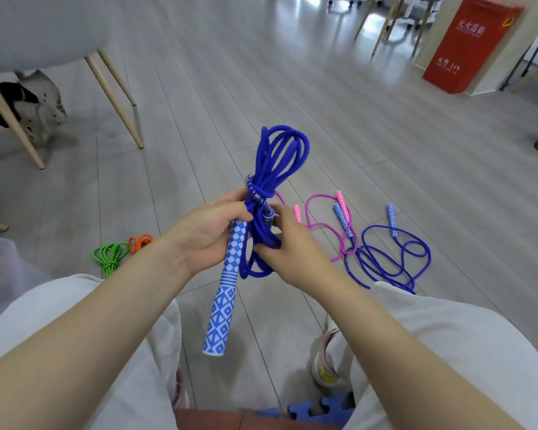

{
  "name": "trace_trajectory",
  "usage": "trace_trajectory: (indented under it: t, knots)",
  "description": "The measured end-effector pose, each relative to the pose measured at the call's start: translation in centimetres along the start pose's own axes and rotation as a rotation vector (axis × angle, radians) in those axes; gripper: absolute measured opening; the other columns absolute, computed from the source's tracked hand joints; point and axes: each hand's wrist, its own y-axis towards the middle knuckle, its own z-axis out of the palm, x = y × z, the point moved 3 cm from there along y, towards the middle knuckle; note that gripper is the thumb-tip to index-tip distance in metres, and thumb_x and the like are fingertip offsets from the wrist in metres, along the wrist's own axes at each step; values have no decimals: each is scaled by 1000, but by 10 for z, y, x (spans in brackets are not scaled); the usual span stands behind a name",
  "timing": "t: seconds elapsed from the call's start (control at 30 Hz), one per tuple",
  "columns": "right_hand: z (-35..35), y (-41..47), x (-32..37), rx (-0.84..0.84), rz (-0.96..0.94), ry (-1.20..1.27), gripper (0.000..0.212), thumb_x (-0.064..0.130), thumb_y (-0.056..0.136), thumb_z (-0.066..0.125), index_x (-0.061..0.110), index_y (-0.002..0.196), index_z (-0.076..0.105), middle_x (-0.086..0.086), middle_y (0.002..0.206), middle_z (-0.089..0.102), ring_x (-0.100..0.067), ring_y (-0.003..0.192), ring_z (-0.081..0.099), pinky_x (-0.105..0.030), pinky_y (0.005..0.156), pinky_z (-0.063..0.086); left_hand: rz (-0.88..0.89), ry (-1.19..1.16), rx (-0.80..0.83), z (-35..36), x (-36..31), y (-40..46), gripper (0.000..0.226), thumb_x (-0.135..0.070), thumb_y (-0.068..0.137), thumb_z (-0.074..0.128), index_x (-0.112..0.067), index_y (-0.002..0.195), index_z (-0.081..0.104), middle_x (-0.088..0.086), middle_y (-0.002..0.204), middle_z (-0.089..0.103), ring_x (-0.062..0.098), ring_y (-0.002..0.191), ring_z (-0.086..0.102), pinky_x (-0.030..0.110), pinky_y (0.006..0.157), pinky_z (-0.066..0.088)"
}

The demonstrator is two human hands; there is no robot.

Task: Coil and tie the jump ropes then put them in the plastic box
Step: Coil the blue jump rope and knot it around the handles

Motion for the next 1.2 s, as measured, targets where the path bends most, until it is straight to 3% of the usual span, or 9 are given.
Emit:
trace_trajectory:
  t: [0.1, 0.17, 0.3, 0.43, 0.53, 0.87, 1.0, 1.2]
  knots:
    - [-4, 2, -6, 13, 67, 72, 41, 10, 85, 57, 21, 124, 52, 4, 118, 65, -17, 92, 68, -39, 80, 58, 8, 119, -28, -1, -1, 1, 49, 11, 89, 33, -8, 126, 59, 18, 105, 62, 29, 98, 60, 34, 84, 56]
    - [-9, 3, -7, 28, 89, 181, 35, 5, 85, 54, 20, 116, 58, 1, 105, 71, -23, 83, 71, -40, 76, 61, 19, 178, -50, -2, -4, 0, 47, 9, 90, 34, -11, 125, 60, 15, 103, 62, 27, 94, 58, 34, 82, 55]
    - [-13, 2, -2, 109, 107, 309, 29, -3, 90, 52, 18, 109, 59, -11, 99, 71, -17, 70, 71, -28, 68, 60, 15, 272, -57, -3, -5, -1, 45, 7, 90, 36, -13, 122, 62, 15, 105, 64, 27, 94, 57, 43, 97, 47]
    - [-12, 2, -3, 151, 129, 309, 32, -5, 89, 50, 15, 112, 60, -15, 102, 70, -23, 77, 72, -37, 75, 61, 5, 300, -63, -4, -4, -2, 46, 8, 88, 37, -14, 116, 65, 11, 100, 67, 18, 85, 62, 24, 72, 55]
    - [-11, 2, -3, 168, 146, 318, 34, -6, 90, 46, 12, 117, 58, -13, 105, 68, -24, 79, 73, -36, 76, 61, 7, 352, -120, -4, -5, -3, 44, 7, 89, 38, -15, 113, 66, 3, 92, 70, 7, 72, 63, 14, 59, 49]
    - [-12, 4, -5, 167, 142, 219, 37, -3, 87, 48, 18, 116, 57, -4, 111, 66, -23, 80, 73, -43, 78, 60, -13, 556, -156, -5, -9, -4, 38, -2, 90, 43, -24, 108, 69, -4, 76, 63, 5, 63, 53, 18, 62, 43]
    - [-12, 4, -5, 169, 139, 198, 39, -2, 87, 49, 20, 119, 56, -2, 115, 63, -19, 80, 73, -42, 80, 60, -21, 537, -157, -4, -8, -5, 39, 0, 89, 42, -23, 106, 69, 2, 88, 67, 14, 76, 57, 30, 77, 49]
    - [-13, 2, -2, 128, 118, 138, 42, 0, 87, 51, 28, 119, 54, 7, 110, 62, -8, 71, 70, -24, 66, 59, -83, 311, -114, -2, -6, -4, 43, 8, 86, 37, -9, 113, 65, 7, 99, 71, 11, 82, 68, 24, 66, 56]
